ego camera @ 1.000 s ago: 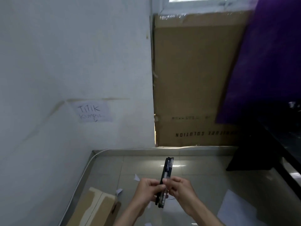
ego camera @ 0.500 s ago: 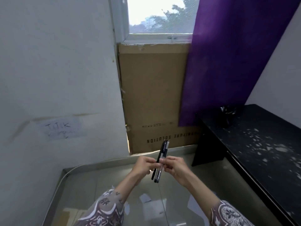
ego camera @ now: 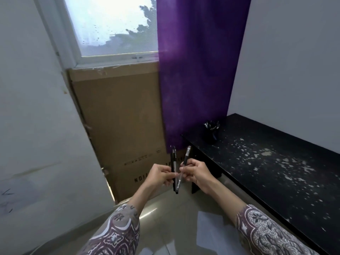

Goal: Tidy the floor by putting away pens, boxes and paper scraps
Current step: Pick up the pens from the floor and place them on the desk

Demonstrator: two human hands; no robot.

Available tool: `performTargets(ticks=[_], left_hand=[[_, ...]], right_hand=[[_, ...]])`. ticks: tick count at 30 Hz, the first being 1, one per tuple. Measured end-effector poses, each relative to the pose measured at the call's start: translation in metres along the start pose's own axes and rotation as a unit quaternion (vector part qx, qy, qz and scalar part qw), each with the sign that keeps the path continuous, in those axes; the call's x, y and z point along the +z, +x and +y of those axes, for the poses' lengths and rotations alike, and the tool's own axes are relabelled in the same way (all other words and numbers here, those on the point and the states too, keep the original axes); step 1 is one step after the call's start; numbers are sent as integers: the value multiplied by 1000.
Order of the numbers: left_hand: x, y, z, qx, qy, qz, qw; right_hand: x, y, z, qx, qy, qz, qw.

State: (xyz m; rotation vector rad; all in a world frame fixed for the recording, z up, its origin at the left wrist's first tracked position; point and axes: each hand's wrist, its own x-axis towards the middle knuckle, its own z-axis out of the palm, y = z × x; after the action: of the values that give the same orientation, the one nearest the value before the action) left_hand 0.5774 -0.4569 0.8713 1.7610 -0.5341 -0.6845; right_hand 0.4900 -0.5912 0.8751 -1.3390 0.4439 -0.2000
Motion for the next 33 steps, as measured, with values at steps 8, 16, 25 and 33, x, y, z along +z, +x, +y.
performTargets(ticks=[8,16,25,33], left_hand=[[46,127,44,30,19,6,999],[99,278,85,72,72,32,994],[140,410,101,71,92,112,987],[168,470,84,42,144,113,982]], right_hand=[[-91,96,-43,-47,-29,57,997],[-197,215,-89,-76,-57,98,991],[-280,319,-97,-140,-194,210,948],[-299,375,-70,-181,-396,134,890]])
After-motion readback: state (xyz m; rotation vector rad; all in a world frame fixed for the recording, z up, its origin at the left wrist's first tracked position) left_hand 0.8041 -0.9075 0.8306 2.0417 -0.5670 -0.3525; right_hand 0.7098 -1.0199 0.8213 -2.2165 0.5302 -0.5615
